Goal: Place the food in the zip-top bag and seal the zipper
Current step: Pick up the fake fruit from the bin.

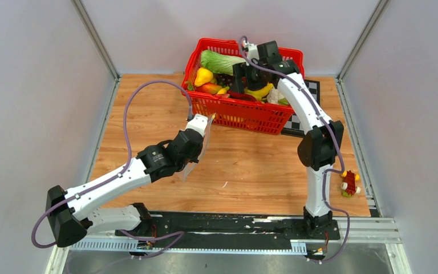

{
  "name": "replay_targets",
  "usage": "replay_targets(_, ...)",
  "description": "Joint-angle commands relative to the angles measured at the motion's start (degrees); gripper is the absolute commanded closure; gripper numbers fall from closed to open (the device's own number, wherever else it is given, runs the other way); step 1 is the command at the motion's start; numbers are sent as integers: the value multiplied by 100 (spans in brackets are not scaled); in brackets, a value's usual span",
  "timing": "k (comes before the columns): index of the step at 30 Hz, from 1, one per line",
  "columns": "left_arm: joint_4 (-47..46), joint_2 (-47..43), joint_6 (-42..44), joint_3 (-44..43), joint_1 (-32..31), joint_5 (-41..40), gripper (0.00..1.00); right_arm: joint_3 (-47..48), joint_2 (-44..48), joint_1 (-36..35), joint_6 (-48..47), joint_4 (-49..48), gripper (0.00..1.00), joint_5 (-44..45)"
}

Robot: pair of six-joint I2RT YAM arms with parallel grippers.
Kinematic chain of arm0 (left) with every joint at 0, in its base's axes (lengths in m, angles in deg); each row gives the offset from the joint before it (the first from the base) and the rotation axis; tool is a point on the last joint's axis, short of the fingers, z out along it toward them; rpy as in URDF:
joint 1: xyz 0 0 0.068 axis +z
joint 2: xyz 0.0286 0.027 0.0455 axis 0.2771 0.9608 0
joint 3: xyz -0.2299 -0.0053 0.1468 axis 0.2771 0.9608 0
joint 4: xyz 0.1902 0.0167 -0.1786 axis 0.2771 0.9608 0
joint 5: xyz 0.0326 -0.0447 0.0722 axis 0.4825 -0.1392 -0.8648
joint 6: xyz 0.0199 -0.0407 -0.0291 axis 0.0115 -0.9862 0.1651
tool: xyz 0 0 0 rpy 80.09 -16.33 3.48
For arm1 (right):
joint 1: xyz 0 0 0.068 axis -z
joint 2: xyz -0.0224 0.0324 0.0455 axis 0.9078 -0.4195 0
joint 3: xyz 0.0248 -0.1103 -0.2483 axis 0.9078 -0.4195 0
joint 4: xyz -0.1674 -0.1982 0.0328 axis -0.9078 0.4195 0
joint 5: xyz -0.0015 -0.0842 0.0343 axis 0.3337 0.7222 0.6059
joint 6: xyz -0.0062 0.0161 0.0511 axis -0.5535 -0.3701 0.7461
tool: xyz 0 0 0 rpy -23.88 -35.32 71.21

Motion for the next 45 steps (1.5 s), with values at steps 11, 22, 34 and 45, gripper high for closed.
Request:
replay_targets(11,85,-152,19,-183,-3,-277,100,77,-789,-190,1370,-981,24,-1193)
replay_targets(22,64,-139,7,-172,-2,-240,100,-513,-725,-190,2041,-2101,45,-2196)
replay_targets(34,105,-210,-52,-125,-3,-269,100,-1399,129,-76,2296,-3087,100,-2257)
replay_targets(45,9,-196,-80,-100,-3,-267,100,-2366,1553,12,1655,-3059,100,-1162)
